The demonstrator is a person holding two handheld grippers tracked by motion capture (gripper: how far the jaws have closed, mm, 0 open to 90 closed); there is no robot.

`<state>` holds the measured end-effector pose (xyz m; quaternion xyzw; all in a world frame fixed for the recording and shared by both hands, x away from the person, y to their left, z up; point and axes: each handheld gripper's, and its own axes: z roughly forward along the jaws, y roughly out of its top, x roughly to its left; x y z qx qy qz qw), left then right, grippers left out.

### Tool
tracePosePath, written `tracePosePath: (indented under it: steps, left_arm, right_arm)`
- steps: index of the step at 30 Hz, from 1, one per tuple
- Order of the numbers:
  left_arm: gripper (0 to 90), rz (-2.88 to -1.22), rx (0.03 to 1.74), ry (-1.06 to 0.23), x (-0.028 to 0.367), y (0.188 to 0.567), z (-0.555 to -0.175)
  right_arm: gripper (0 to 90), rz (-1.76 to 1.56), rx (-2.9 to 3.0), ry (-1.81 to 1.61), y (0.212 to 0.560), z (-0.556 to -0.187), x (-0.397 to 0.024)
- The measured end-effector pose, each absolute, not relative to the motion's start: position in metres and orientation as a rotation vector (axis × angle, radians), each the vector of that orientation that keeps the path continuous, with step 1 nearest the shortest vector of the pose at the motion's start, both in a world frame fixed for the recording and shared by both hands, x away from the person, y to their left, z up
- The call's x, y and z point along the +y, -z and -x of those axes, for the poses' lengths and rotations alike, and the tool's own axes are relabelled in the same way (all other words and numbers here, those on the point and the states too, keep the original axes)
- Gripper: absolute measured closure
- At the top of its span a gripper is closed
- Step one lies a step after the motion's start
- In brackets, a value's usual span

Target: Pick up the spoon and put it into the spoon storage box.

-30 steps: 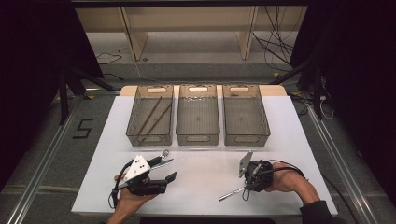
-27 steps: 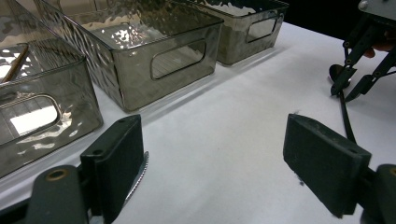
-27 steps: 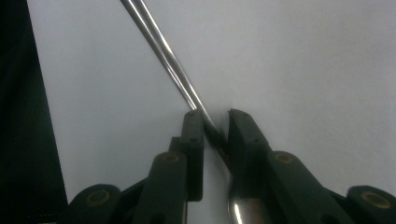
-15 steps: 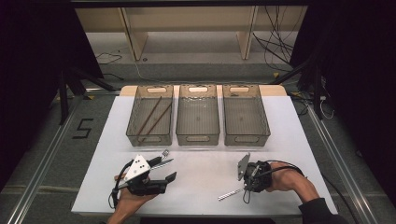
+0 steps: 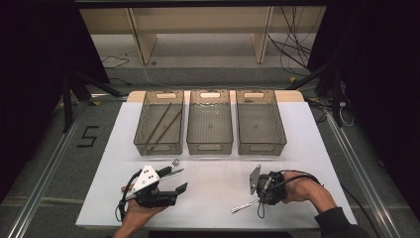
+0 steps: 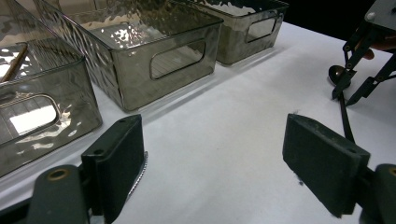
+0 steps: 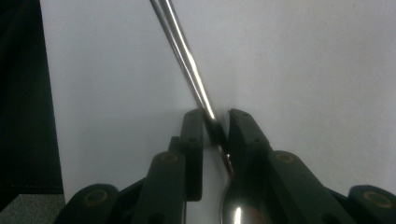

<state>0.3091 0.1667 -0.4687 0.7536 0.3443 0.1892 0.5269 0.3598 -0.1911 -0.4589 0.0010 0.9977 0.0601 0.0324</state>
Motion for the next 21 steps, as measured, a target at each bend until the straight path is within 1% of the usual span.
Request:
tracePosePath:
  steps: [21]
  left_arm:
    - [20.5, -1.806, 0.824, -0.456, 0.166, 0.469, -0.309]
  right_arm:
    - [84.4, 0.064, 3.082, -0.181, 0.458, -0.349, -0.191]
